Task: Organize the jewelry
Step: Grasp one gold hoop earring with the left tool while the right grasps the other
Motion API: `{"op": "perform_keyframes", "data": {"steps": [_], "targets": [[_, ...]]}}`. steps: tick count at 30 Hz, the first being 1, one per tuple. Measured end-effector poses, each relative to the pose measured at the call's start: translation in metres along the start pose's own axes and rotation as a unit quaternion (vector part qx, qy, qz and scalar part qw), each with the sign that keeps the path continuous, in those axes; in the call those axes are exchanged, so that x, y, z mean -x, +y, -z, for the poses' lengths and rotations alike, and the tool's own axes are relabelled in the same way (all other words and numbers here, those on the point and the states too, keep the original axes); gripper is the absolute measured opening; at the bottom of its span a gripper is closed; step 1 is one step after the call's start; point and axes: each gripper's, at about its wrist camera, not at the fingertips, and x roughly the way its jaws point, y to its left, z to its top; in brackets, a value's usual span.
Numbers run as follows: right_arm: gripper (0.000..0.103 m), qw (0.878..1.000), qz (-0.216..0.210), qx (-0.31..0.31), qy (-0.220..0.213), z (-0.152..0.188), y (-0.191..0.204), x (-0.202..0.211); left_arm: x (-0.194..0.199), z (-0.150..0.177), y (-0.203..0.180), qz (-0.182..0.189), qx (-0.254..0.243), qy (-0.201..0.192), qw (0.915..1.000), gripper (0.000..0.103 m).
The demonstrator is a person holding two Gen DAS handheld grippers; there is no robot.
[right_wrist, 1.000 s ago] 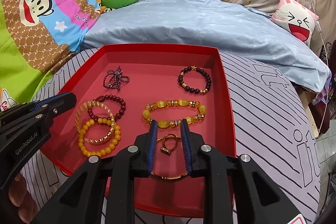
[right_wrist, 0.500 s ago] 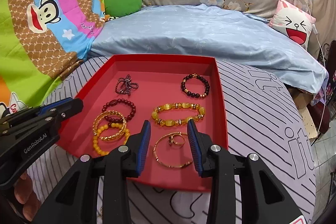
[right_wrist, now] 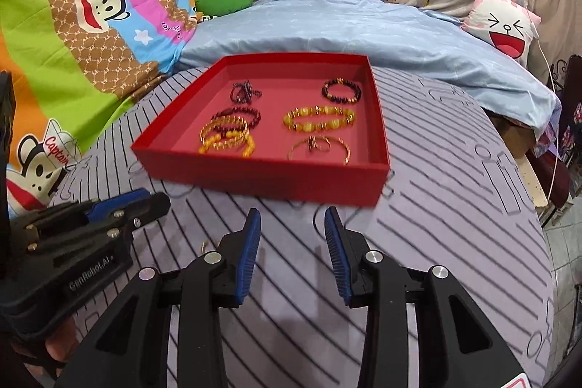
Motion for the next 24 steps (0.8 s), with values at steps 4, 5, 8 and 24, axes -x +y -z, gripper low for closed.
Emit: {"op": "perform_keyframes", "data": {"steps": [4, 5, 8, 24], "targets": [[0.036, 1.000, 0.000, -0.013, 0.009, 0.017, -0.004, 0.010, 0.000, 0.023, -0.010, 0.016, -0.001, 0.020, 0.9997, 0.030], [0.036, 1.000, 0.001, -0.015, 0.010, 0.021, -0.005, 0.012, -0.001, 0.027, -0.013, 0.021, -0.002, 0.023, 0.9995, 0.032], [0.036, 1.000, 0.004, -0.019, 0.015, 0.030, -0.008, 0.015, -0.009, 0.033, -0.020, 0.020, -0.009, 0.037, 0.9991, 0.032], [0.036, 0.999, 0.001, -0.038, 0.029, 0.043, -0.017, 0.010, -0.014, 0.031, -0.029, 0.001, -0.031, 0.021, 0.9993, 0.016]]}}
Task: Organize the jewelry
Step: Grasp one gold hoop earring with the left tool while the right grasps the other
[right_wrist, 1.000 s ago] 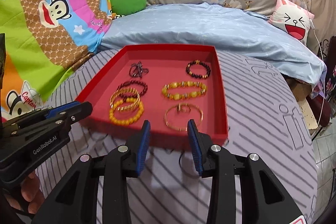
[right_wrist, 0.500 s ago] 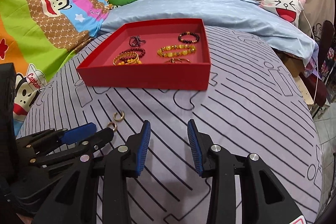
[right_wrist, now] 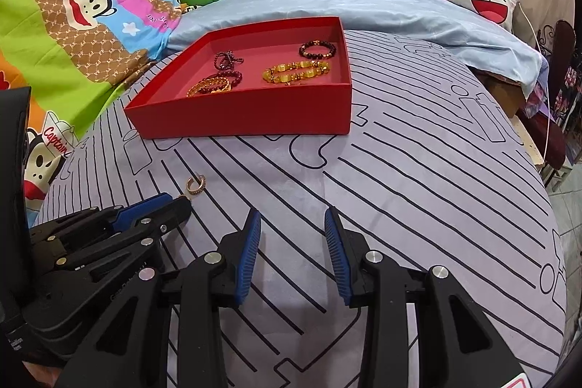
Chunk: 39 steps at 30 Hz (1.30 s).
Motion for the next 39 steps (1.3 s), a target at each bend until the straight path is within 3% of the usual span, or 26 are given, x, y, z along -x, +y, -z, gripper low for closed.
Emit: {"op": "perform_keyframes", "data": {"steps": [18, 28, 31, 34, 39], "targets": [[0.036, 0.997, -0.043, 0.058, 0.021, -0.015, 0.063, -0.033, 0.016, 0.003, 0.061, -0.037, 0.052, -0.009, 0.9979, 0.016], [0.036, 0.996, -0.039, 0.072, 0.030, -0.023, 0.075, -0.051, 0.016, 0.003, 0.069, -0.035, 0.063, -0.009, 0.9973, 0.016], [0.031, 0.996, -0.035, 0.075, 0.032, -0.025, 0.076, -0.053, 0.016, 0.003, 0.070, -0.035, 0.065, -0.009, 0.9972, 0.016], [0.016, 0.996, -0.033, 0.076, 0.033, -0.025, 0.075, -0.053, 0.017, 0.003, 0.070, -0.036, 0.065, -0.009, 0.9972, 0.015], [0.016, 0.997, -0.033, 0.070, 0.031, -0.024, 0.071, -0.050, 0.022, 0.000, 0.066, -0.034, 0.059, -0.012, 0.9976, 0.016]]}}
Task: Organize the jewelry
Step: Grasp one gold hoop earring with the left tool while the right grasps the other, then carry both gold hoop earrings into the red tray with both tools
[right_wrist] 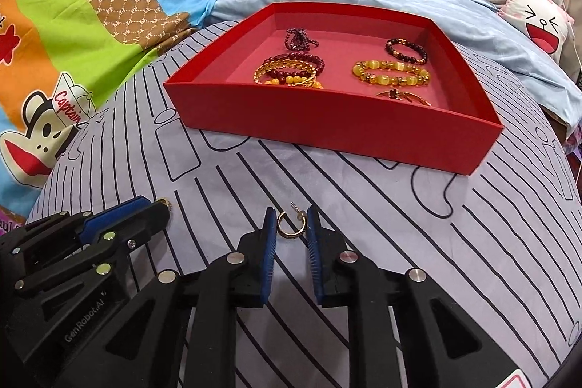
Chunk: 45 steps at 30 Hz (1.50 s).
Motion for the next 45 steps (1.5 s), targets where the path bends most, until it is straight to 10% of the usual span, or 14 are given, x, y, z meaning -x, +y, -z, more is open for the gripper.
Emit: {"op": "perform_keyframes", "data": {"steps": [16, 45], "targets": [[0.016, 0.994, 0.024, -0.044, -0.094, -0.073, -0.067, 0.060, 0.029, -0.094, -0.050, 0.023, -0.057, -0.073, 0.9954, 0.016], [0.016, 0.995, 0.042, -0.034, -0.080, -0.131, -0.086, -0.021, -0.070, -0.160, -0.068, -0.012, -0.067, -0.042, 0.9968, 0.016]]}}
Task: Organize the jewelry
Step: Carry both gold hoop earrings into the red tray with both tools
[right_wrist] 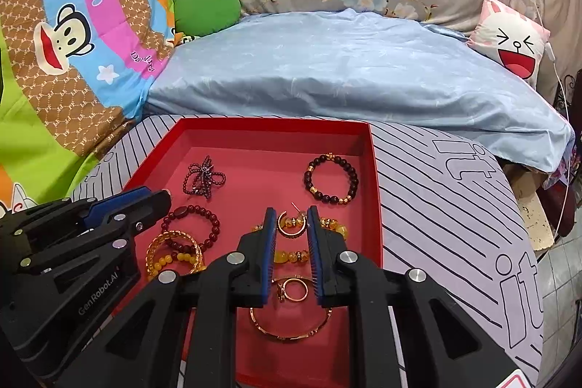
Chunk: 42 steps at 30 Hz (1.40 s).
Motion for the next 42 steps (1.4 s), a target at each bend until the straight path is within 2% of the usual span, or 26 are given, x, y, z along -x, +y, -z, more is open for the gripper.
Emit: {"op": "perform_keyframes", "data": {"steps": [32, 42], "targets": [[0.016, 1.000, 0.001, 0.006, 0.005, -0.003, 0.003, -0.014, -0.018, -0.012, 0.001, -0.004, -0.002, 0.001, 1.0000, 0.016], [0.017, 1.000, 0.010, 0.012, 0.009, 0.001, 0.005, -0.025, -0.032, -0.009, 0.005, -0.013, 0.010, 0.017, 0.9997, 0.017]]}}
